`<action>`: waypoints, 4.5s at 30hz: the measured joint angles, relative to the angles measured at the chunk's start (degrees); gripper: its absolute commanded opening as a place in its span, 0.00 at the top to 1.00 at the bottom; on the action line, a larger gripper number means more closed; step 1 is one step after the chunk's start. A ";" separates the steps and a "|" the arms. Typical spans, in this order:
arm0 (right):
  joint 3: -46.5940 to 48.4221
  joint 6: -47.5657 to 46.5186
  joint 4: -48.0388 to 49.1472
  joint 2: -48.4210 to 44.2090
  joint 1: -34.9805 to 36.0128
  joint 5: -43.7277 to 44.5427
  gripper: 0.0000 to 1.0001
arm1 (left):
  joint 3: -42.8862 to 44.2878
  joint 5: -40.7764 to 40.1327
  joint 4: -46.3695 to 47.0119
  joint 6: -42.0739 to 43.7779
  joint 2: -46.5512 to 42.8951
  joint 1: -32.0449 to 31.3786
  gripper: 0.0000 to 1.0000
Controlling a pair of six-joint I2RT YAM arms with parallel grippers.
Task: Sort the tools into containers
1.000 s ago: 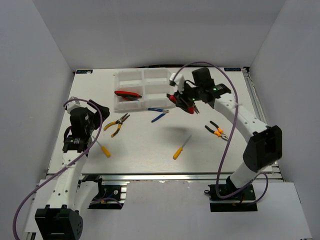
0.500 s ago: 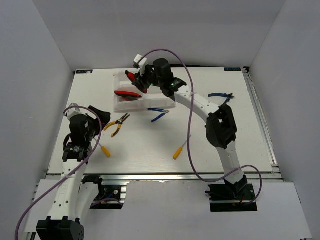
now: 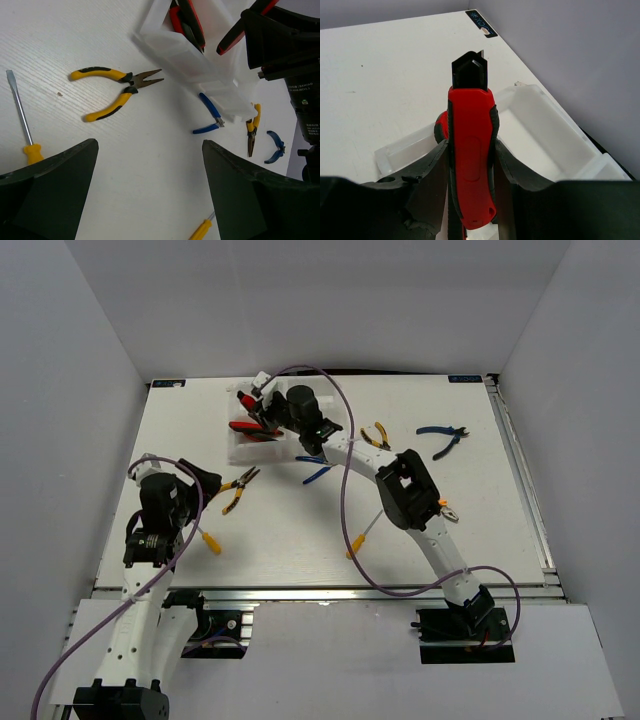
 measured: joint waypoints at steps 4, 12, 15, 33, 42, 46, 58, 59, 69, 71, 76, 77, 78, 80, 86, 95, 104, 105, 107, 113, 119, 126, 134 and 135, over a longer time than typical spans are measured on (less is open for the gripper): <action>-1.51 -1.18 2.08 0.37 0.09 0.48 0.52 | 0.28 -0.02 -1.05 0.33 0.00 0.00 0.04; -7.80 -3.78 2.36 -1.14 0.04 -0.17 0.36 | 0.39 0.52 -1.25 1.60 0.55 0.00 0.04; -8.39 -4.09 -1.66 -3.78 -0.35 -2.01 0.13 | 0.39 1.20 -0.66 2.29 1.68 0.00 0.06; -32.09 -20.02 -47.34 -47.15 -24.26 -43.39 0.39 | 0.48 7.93 2.64 10.64 19.10 -1.40 0.63; -49.09 -29.09 -62.14 -55.65 -33.59 -41.03 0.28 | 10.97 -3.26 0.26 17.75 35.15 -14.12 0.49; -51.21 -29.57 -62.66 -60.00 -34.95 -41.13 0.26 | 15.87 -7.34 -0.70 22.49 43.56 -15.52 0.48; -52.54 -30.80 -63.80 -60.85 -37.83 -41.86 0.24 | 23.96 -12.92 -2.62 33.40 60.00 -15.39 0.50; -53.09 -30.80 -63.73 -60.85 -37.90 -41.88 0.24 | 24.35 -12.87 -2.49 33.79 60.63 -15.39 0.51; -54.62 -30.69 -64.13 -60.85 -37.97 -42.10 0.24 | 24.33 -12.02 -0.98 35.80 61.68 -15.39 0.66; -54.62 -30.69 -64.13 -60.85 -37.99 -42.12 0.24 | 23.91 -11.96 -0.15 35.93 61.61 -15.41 0.71; -55.04 -30.69 -64.19 -61.35 -37.97 -42.07 0.24 | 20.85 -11.41 3.08 35.69 59.54 -15.45 0.94; -55.15 -30.69 -64.19 -61.53 -37.97 -42.07 0.25 | 20.17 -11.10 3.50 35.50 58.99 -15.45 0.96; -55.19 -30.71 -64.22 -61.68 -37.97 -42.07 0.24 | 19.37 -10.78 3.82 35.26 58.21 -15.45 1.00; -55.19 -30.75 -64.24 -62.03 -37.99 -42.07 0.25 | 17.18 -9.64 3.17 34.60 56.00 -15.39 1.00; -55.25 -30.88 -64.24 -62.79 -38.05 -41.92 0.26 | 12.00 -4.61 0.37 30.03 43.30 -16.87 1.00; -56.59 -30.93 -63.71 -64.43 -38.73 -41.46 0.27 | 21.81 0.68 1.36 27.04 38.45 -22.71 1.00; -57.92 -30.93 -62.58 -66.95 -40.17 -41.42 0.29 | 50.34 0.81 -1.62 34.82 61.75 -25.29 1.00; -58.21 -30.93 -62.60 -67.25 -40.46 -41.40 0.29 | 54.21 0.33 -2.43 35.91 65.07 -25.70 1.00; -58.77 -30.93 -62.47 -67.73 -40.98 -41.42 0.29 | 60.26 -0.72 -4.28 37.42 70.23 -26.47 1.00; -59.93 -30.95 -62.40 -68.50 -42.45 -41.46 0.29 | 72.65 -4.39 -8.13 39.91 81.50 -28.74 1.00; -60.28 -31.28 -62.38 -68.52 -42.93 -41.48 0.29 | 78.64 -8.02 -9.92 40.50 87.34 -30.49 0.93; -60.89 -31.34 -62.05 -68.54 -43.12 -41.68 0.29 | 80.50 -11.61 -11.69 40.41 89.39 -31.52 0.68; -60.89 -31.32 -61.44 -68.43 -43.17 -41.68 0.29 | 81.85 -12.98 -12.00 39.47 90.25 -31.61 0.51; -60.89 -31.32 -61.42 -68.43 -43.17 -41.68 0.29 | 82.47 -13.07 -12.04 39.32 90.25 -31.56 0.51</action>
